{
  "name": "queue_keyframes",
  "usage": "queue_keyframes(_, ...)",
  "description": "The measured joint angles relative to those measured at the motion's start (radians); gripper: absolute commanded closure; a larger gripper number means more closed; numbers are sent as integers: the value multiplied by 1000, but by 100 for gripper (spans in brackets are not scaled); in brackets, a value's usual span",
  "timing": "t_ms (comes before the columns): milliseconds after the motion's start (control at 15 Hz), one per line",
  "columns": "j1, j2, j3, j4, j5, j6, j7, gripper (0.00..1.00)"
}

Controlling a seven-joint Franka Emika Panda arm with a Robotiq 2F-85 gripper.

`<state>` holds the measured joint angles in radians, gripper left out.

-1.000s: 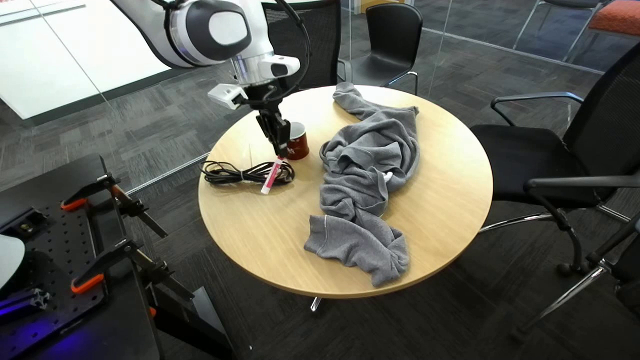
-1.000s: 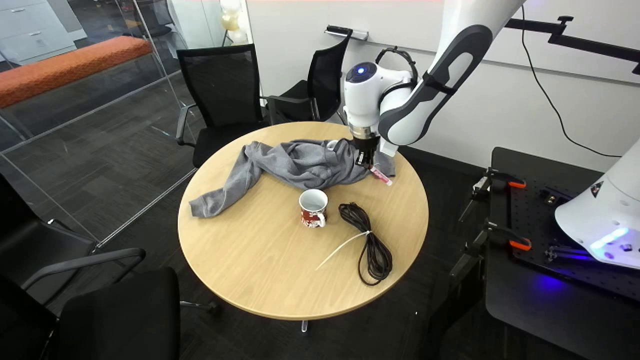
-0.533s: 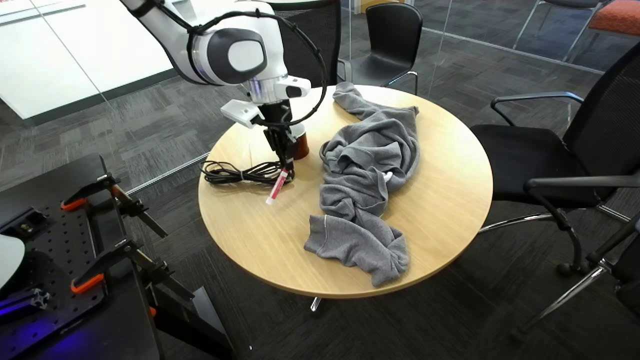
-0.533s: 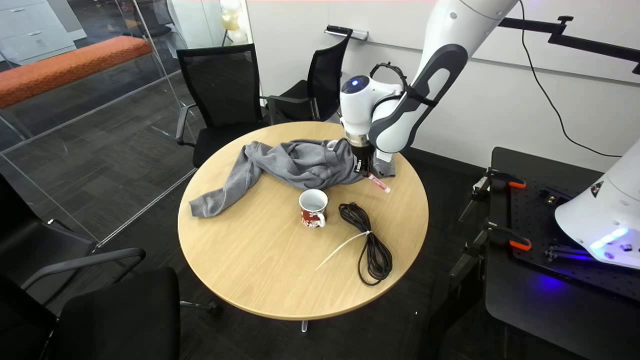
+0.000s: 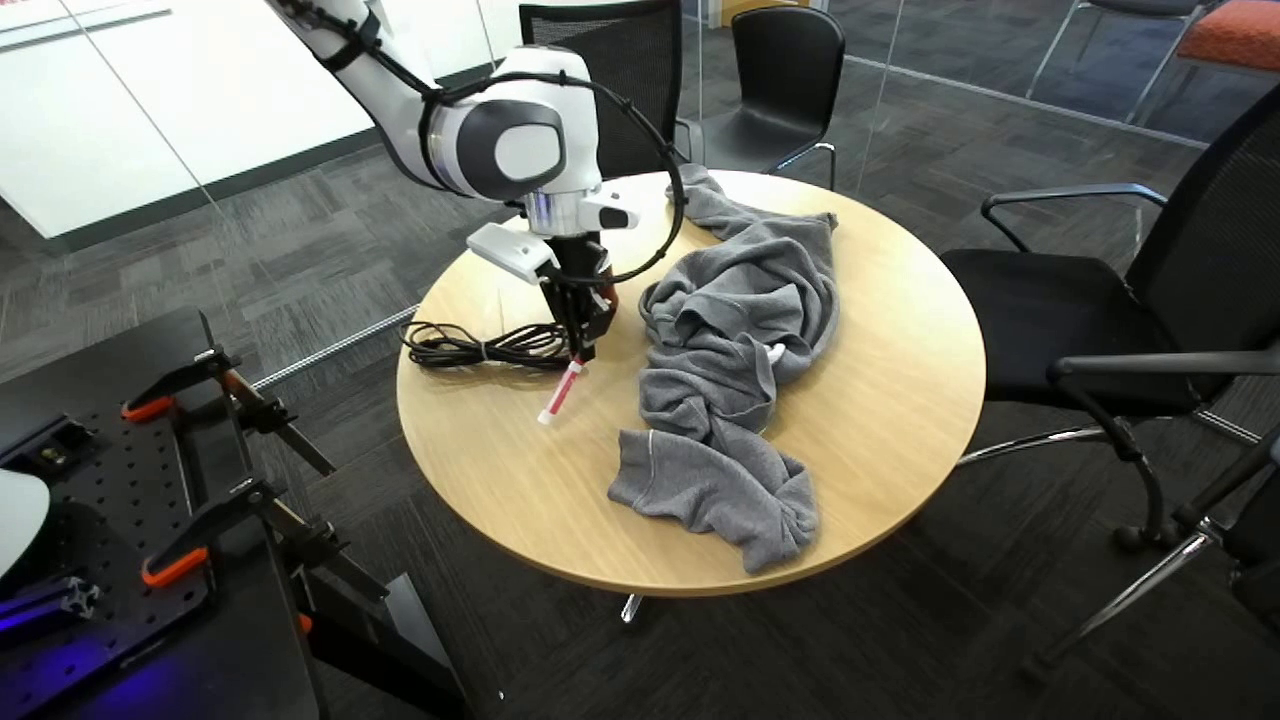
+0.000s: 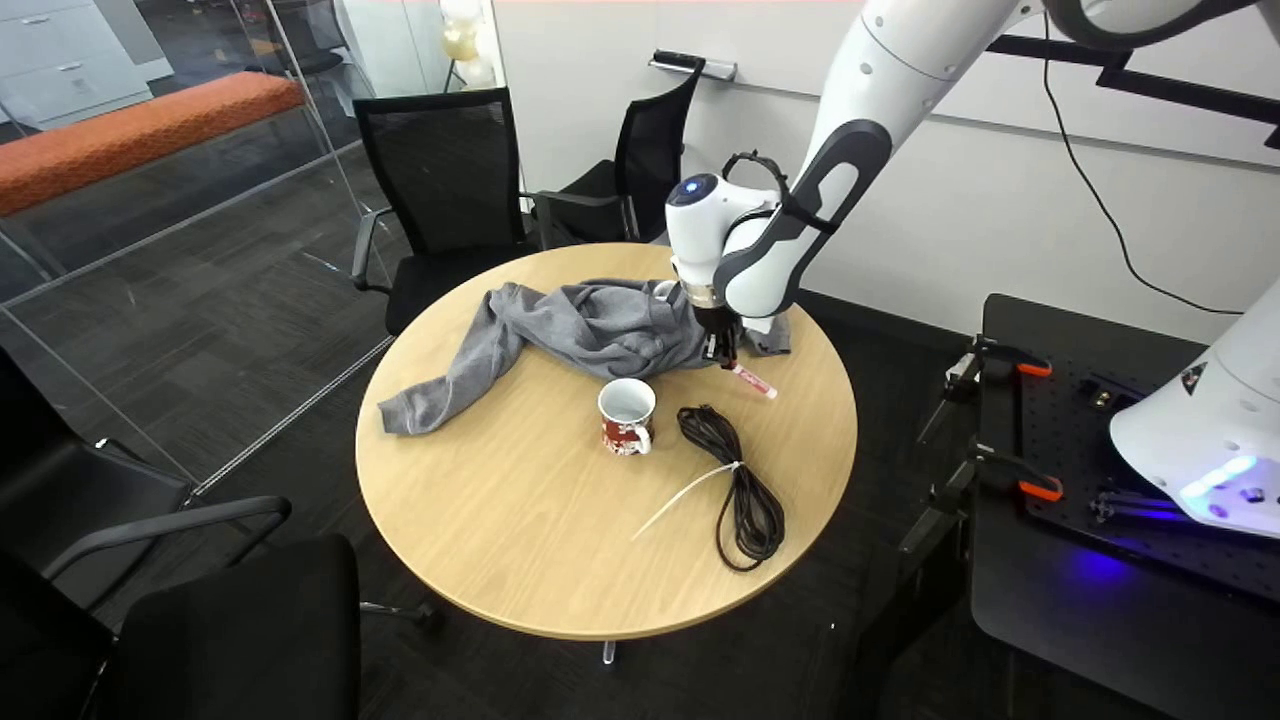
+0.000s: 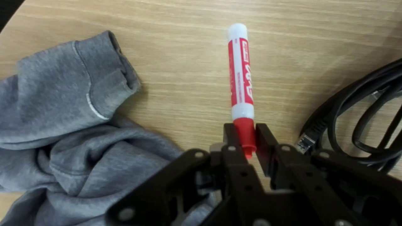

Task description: Pick up the pen from the mug cup and put it on the table.

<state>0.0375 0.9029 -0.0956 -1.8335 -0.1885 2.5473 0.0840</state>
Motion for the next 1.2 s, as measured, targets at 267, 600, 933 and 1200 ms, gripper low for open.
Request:
queue_keyframes(267, -7, 54, 10, 71, 7, -54, -11, 95)
queue_keyframes(600, -7, 108, 14, 150, 9, -113, -21, 95)
queue_keyframes(933, -7, 149, 21, 222, 9, -177, -21, 95)
queue_keyframes(1200, -7, 175, 23, 262, 9, -200, -21, 41)
